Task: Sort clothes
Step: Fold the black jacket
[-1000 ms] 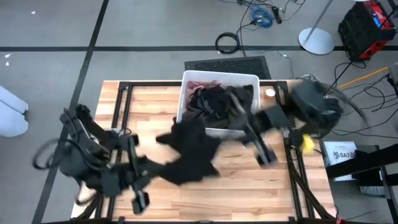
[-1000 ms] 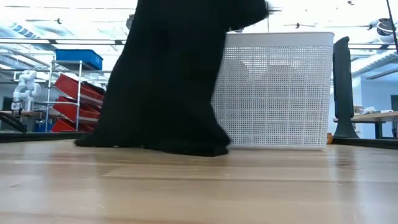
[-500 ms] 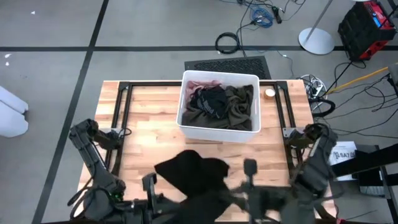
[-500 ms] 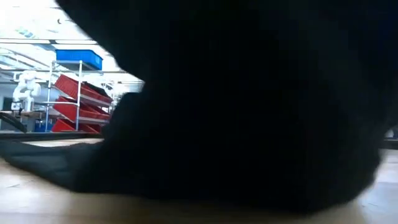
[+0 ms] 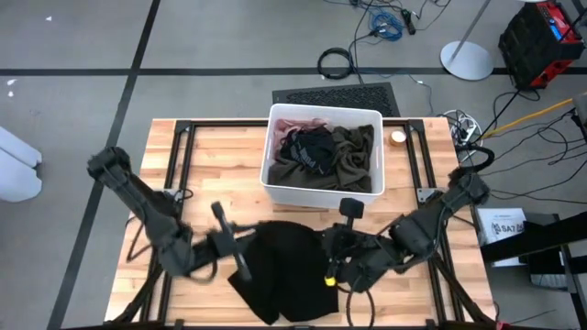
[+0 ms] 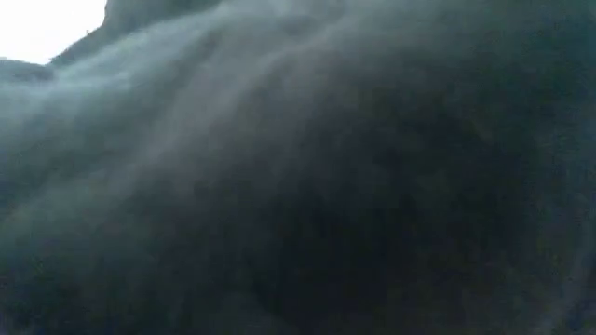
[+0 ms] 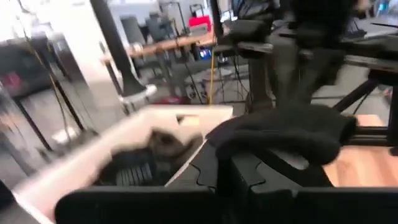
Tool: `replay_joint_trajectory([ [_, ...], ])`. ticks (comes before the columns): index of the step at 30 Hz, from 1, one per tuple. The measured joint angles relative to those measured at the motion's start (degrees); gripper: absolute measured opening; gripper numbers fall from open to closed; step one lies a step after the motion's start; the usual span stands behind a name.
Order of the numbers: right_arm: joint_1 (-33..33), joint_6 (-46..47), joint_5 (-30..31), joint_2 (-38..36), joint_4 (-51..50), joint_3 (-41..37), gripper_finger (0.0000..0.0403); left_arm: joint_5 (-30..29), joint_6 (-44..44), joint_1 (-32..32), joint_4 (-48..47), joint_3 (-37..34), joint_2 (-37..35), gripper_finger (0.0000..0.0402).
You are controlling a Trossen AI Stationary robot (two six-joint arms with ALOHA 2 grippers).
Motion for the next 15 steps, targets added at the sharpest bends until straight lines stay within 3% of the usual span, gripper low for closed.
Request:
replay_joint_trajectory([
  [4, -5.8, -0.9, -11.0, -7.6, 18.7, -20.7, 0.0, 4.5, -14.0, 3.2, -0.5, -12.5, -6.4, 0.001],
  [9, -15.9, 0.4, -29.5, -14.7, 50.0, -47.2, 0.0, 10.7, -30.6, 7.6, -0.7, -23.0, -7.7, 0.001],
  [15, -19.9, 7.2, -33.9, -14.1, 65.4, -64.3, 0.0, 22.5, -47.8, 11.3, -0.5, -29.3, -2.9, 0.001],
])
